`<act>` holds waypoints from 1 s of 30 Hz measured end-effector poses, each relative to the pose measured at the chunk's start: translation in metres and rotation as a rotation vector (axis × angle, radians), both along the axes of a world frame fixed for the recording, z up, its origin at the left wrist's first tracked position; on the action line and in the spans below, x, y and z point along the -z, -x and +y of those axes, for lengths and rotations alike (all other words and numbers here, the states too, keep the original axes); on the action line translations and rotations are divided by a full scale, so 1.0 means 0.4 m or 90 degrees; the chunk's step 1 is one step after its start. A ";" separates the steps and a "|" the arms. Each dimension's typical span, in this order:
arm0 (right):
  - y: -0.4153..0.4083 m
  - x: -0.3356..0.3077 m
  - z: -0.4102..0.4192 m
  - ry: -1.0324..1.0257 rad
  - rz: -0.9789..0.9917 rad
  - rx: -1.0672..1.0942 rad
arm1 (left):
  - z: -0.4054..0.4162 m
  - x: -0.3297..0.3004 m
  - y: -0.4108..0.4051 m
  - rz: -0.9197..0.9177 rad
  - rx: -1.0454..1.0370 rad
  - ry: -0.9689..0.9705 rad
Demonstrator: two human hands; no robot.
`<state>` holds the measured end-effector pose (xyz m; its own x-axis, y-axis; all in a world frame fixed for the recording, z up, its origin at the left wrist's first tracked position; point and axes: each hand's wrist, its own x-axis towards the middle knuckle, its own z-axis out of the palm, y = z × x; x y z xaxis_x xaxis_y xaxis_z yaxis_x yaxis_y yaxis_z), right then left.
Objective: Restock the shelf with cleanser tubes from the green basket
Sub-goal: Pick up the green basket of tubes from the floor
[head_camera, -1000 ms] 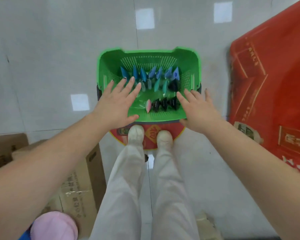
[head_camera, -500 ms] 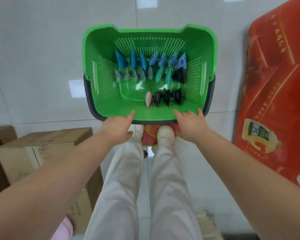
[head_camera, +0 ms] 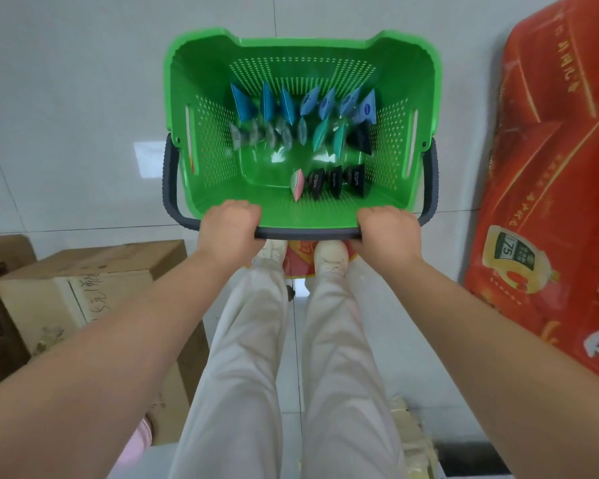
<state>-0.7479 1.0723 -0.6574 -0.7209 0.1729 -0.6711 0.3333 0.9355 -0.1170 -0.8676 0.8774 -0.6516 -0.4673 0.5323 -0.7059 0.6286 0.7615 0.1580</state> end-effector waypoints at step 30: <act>0.203 -0.561 0.169 0.015 0.180 -0.016 | 0.092 -0.510 0.192 0.095 -0.071 -0.277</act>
